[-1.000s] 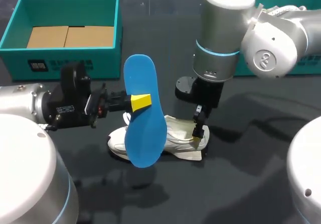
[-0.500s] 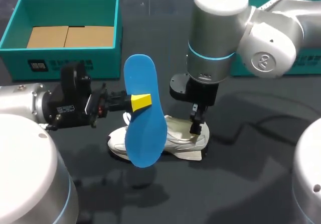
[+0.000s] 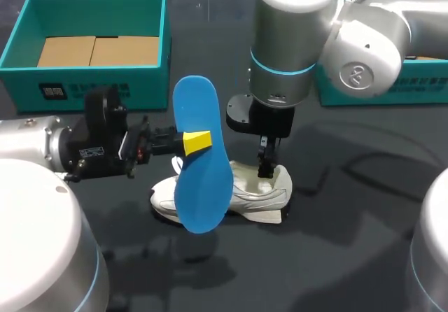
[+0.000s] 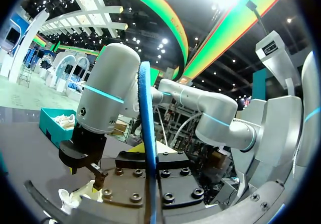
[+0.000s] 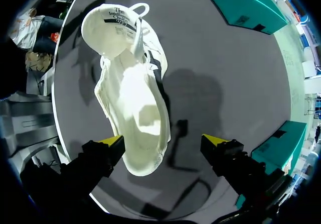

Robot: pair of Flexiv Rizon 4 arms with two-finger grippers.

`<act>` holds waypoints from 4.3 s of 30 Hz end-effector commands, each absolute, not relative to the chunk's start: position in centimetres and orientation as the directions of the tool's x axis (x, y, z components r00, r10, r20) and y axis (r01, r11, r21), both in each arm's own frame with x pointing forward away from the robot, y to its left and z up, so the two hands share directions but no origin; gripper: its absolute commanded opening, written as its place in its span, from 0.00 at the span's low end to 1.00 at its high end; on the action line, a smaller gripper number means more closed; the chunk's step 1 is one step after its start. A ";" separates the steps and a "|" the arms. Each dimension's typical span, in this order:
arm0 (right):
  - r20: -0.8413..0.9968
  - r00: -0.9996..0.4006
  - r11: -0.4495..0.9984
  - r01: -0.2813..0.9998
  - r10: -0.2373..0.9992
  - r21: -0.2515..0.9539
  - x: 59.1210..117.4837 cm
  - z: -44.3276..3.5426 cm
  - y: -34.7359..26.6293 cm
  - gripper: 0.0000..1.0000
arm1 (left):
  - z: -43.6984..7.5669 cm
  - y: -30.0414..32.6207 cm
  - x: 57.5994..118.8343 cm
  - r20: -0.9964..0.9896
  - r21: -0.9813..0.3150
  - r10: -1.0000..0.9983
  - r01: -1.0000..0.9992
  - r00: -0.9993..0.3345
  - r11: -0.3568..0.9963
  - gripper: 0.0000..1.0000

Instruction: Take the shoe out of the shoebox, open the shoe tongue, remove and reinsert the insole, then place the shoe into the shoebox

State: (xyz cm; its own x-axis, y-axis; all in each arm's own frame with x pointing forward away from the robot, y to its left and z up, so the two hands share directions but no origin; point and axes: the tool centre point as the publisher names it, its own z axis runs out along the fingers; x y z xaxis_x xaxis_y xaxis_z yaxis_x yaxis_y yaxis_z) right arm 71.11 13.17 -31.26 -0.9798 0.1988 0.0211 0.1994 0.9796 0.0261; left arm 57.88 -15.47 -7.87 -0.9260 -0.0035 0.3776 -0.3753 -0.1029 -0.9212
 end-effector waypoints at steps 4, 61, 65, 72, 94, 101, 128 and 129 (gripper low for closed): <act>-0.008 -0.979 0.978 0.205 0.206 0.031 72.3 -32.5 14.6 1.00 | -7.9 -15.6 57.8 0.378 -0.921 -0.007 -0.375 -0.926 -0.105 0.00; 0.152 -0.759 0.750 0.650 0.633 0.121 69.9 -33.4 15.3 0.00 | -7.9 -15.6 57.8 0.378 -0.921 -0.007 -0.375 -0.926 -0.105 0.00; 0.152 -0.759 0.750 0.650 0.633 0.121 69.9 -33.4 15.3 0.00 | -7.9 -15.6 57.8 0.378 -0.921 -0.007 -0.375 -0.926 -0.105 0.00; 0.152 -0.759 0.750 0.650 0.633 0.121 69.9 -33.4 15.3 0.00 | -7.9 -15.6 57.8 0.378 -0.921 -0.007 -0.375 -0.926 -0.105 0.00; 0.206 -0.213 0.192 0.975 0.955 0.115 67.6 -34.7 16.3 0.00 | -7.9 -15.6 57.8 0.378 -0.921 -0.007 -0.375 -0.926 -0.105 0.00; 0.220 -0.178 0.155 0.981 0.959 0.118 67.5 -35.3 16.0 0.00 | -7.9 -15.6 57.8 0.378 -0.921 -0.007 -0.375 -0.926 -0.105 0.00; 0.271 -0.218 0.218 0.975 0.938 0.031 69.7 -37.9 14.1 0.00 | -7.9 -15.6 57.8 0.378 -0.921 -0.007 -0.375 -0.926 -0.105 0.00; 0.277 -0.216 0.217 0.976 0.936 0.028 69.7 -38.0 14.1 0.23 | -7.9 -15.6 57.8 0.378 -0.921 -0.007 -0.375 -0.926 -0.105 0.00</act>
